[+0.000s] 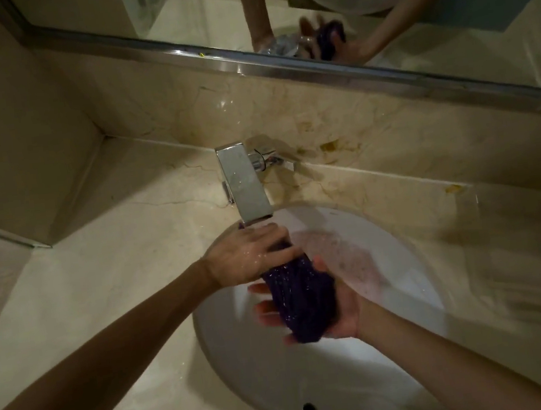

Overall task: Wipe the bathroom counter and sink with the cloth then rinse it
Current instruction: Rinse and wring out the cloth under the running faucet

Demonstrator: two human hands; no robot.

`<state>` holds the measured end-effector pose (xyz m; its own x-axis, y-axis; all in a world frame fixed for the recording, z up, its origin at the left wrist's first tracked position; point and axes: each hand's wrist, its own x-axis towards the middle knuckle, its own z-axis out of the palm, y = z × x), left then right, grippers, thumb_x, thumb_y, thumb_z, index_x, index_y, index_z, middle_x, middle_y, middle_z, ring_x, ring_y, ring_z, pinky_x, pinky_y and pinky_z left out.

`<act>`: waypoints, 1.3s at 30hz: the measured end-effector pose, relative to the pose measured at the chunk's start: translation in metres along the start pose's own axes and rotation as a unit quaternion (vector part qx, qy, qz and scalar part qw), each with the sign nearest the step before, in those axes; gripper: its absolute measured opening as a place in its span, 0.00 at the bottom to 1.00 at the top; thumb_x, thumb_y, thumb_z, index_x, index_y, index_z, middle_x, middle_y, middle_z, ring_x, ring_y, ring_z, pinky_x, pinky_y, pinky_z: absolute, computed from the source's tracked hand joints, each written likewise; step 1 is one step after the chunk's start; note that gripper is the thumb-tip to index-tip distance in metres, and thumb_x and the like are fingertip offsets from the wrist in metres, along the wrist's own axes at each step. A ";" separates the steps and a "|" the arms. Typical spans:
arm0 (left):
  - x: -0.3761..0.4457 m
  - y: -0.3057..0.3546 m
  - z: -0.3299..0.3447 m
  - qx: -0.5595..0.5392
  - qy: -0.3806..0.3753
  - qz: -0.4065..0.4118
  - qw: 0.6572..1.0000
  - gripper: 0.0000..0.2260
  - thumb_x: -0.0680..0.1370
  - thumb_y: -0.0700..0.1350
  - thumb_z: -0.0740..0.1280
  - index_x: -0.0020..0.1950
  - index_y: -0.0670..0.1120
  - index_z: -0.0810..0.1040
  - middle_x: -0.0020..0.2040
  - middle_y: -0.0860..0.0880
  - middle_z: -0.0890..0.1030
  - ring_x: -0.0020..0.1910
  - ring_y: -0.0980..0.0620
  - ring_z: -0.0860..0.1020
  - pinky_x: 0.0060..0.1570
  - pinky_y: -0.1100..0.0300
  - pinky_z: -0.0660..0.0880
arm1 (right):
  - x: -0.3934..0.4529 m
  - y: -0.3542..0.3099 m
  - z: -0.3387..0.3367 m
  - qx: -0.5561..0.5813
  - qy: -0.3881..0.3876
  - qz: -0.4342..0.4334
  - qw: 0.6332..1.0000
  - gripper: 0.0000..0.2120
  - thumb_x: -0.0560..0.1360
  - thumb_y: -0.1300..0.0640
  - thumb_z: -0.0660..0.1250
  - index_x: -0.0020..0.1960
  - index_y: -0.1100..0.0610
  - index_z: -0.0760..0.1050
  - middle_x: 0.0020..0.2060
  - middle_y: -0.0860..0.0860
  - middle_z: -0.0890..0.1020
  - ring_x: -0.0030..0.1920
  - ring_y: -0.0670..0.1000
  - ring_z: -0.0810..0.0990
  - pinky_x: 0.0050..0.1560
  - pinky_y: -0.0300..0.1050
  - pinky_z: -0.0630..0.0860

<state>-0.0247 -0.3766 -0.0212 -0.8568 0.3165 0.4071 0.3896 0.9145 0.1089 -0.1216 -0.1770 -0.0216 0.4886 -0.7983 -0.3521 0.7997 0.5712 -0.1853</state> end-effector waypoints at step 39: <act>-0.019 0.019 -0.032 -0.165 -0.234 -0.616 0.734 0.38 0.63 0.53 0.81 0.70 0.47 0.71 0.55 0.47 0.82 0.52 0.47 0.81 0.51 0.57 0.76 | 0.075 -0.102 0.044 -0.797 0.326 0.133 0.490 0.24 0.72 0.47 0.80 0.62 0.55 0.77 0.39 0.46 0.72 0.53 0.50 0.78 0.38 0.36 0.70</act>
<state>0.0099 -0.3734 0.0026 -0.6188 -0.5772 -0.5328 -0.7843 0.4921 0.3778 -0.1512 -0.3042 0.0114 -0.1295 -0.7215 -0.6802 -0.8058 0.4764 -0.3519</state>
